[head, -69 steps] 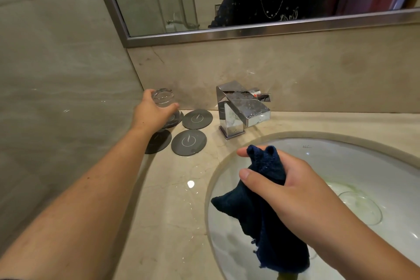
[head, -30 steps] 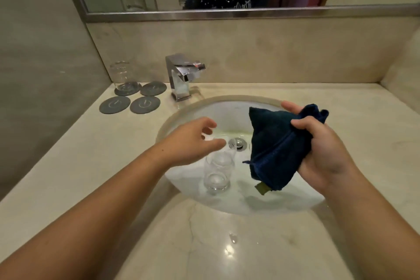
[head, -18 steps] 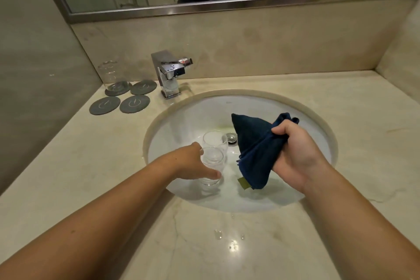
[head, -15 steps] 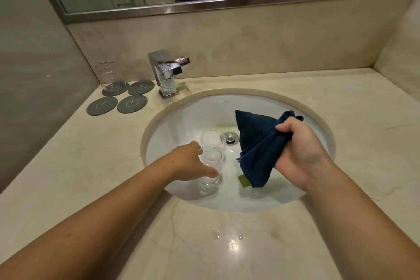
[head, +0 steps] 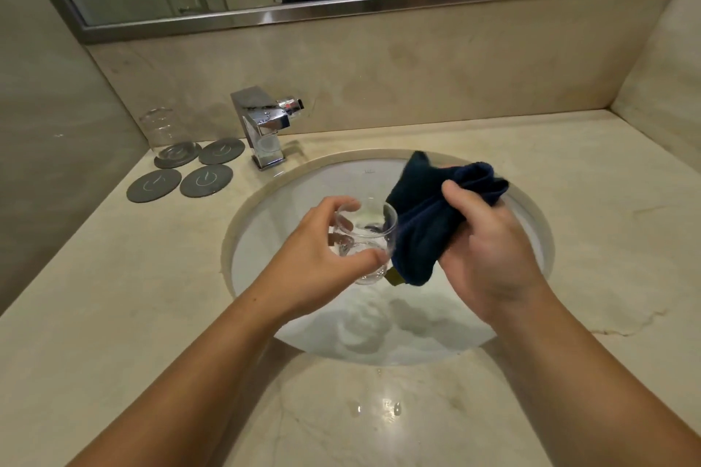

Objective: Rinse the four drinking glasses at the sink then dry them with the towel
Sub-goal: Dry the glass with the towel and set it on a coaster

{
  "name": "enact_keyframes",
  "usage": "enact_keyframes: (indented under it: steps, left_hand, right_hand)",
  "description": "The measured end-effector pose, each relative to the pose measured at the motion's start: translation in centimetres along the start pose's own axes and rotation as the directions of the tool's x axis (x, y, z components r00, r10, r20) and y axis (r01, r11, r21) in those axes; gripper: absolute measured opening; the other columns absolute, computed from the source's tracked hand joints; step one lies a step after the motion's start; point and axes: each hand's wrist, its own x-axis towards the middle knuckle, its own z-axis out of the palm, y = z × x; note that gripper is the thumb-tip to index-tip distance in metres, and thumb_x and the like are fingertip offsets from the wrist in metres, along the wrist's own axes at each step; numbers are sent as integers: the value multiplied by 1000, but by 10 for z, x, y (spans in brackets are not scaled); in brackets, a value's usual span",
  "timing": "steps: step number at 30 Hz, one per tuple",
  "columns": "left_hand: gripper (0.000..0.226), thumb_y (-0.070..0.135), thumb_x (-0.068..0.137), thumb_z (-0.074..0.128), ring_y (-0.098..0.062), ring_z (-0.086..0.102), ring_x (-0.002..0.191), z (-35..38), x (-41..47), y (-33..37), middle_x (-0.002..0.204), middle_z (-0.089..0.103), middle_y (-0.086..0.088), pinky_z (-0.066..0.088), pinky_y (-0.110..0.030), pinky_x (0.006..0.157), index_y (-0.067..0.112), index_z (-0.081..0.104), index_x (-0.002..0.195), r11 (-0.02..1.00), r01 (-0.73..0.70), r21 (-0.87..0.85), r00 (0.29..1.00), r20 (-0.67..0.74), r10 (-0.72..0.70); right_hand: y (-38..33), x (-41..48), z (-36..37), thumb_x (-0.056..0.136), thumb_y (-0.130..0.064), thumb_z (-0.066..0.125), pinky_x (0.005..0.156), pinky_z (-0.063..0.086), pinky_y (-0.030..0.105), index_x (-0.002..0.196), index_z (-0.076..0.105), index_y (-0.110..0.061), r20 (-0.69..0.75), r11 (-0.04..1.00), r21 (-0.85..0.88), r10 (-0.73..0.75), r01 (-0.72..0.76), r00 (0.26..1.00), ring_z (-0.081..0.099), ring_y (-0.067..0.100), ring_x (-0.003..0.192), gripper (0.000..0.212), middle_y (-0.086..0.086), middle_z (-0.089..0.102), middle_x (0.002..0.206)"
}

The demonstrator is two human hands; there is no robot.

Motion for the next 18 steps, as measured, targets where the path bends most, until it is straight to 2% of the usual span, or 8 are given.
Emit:
enact_keyframes:
  steps: [3, 5, 8, 10, 11, 13, 15, 18]
  left_hand:
    - [62, 56, 74, 75, 5, 61, 107, 5, -1, 2, 121, 58, 18, 48, -19, 83, 56, 48, 130, 998, -50, -32, 999, -24, 49]
    - [64, 59, 72, 74, 4, 62, 104, 5, -1, 0, 116, 62, 19, 51, -22, 83, 58, 47, 129, 997, -60, -52, 996, -68, 57]
    - [81, 69, 62, 70, 4, 62, 99, 4, -1, -2, 112, 63, 20, 51, -20, 80, 54, 45, 138, 996, -52, -71, 988, -147, 41]
    - [82, 67, 63, 74, 3, 64, 100, 2, -1, -2, 111, 64, 20, 53, -24, 84, 52, 45, 138, 996, -62, -64, 983, -179, 50]
    - [81, 63, 66, 79, 3, 64, 102, 2, -2, -2, 112, 65, 20, 53, -23, 86, 52, 44, 138, 996, -69, -56, 981, -185, 58]
    - [83, 56, 69, 89, 6, 63, 105, 1, -4, -2, 114, 65, 20, 50, -14, 83, 53, 43, 139, 996, -83, -41, 980, -184, 74]
    - [84, 52, 70, 90, 11, 60, 105, 2, -5, 0, 114, 63, 21, 47, -8, 78, 54, 42, 139, 995, -90, -44, 979, -185, 80]
    - [87, 55, 70, 88, 7, 62, 106, 5, -5, 2, 116, 61, 22, 46, -13, 81, 56, 38, 141, 992, -79, -94, 981, -186, 60]
  right_hand:
    - [4, -6, 2, 100, -34, 61, 101, 56, 57, 113, 77, -31, 128, 922, -371, -71, 115, 989, 72, 26, 111, 21, 10, 78, 113]
    - [4, -10, 2, 108, -31, 56, 101, 57, 48, 115, 77, -38, 192, 871, -469, -62, 147, 979, 71, 21, 112, 23, 2, 78, 114]
    - [2, -16, 5, 111, -33, 49, 95, 57, 29, 115, 76, -38, 244, 798, -581, -19, 161, 970, 73, 15, 106, 28, -3, 80, 108]
    - [3, -18, 8, 109, -38, 48, 87, 56, 25, 111, 77, -35, 245, 767, -625, 18, 144, 969, 75, 14, 98, 29, 1, 81, 100]
    - [3, -18, 9, 109, -38, 49, 87, 54, 24, 108, 78, -33, 230, 766, -631, 32, 124, 973, 75, 10, 98, 30, -2, 81, 100]
    - [2, -16, 10, 109, -34, 49, 92, 52, 25, 105, 79, -30, 203, 793, -606, 88, 55, 975, 76, 5, 100, 30, -9, 82, 102]
    - [1, -14, 11, 109, -32, 50, 101, 54, 36, 106, 80, -26, 188, 815, -580, 145, -9, 971, 77, 11, 102, 31, -5, 82, 104]
    - [2, -10, 8, 109, -31, 51, 109, 52, 52, 106, 82, -23, 144, 863, -496, 187, -93, 972, 77, 22, 105, 32, 4, 82, 108]
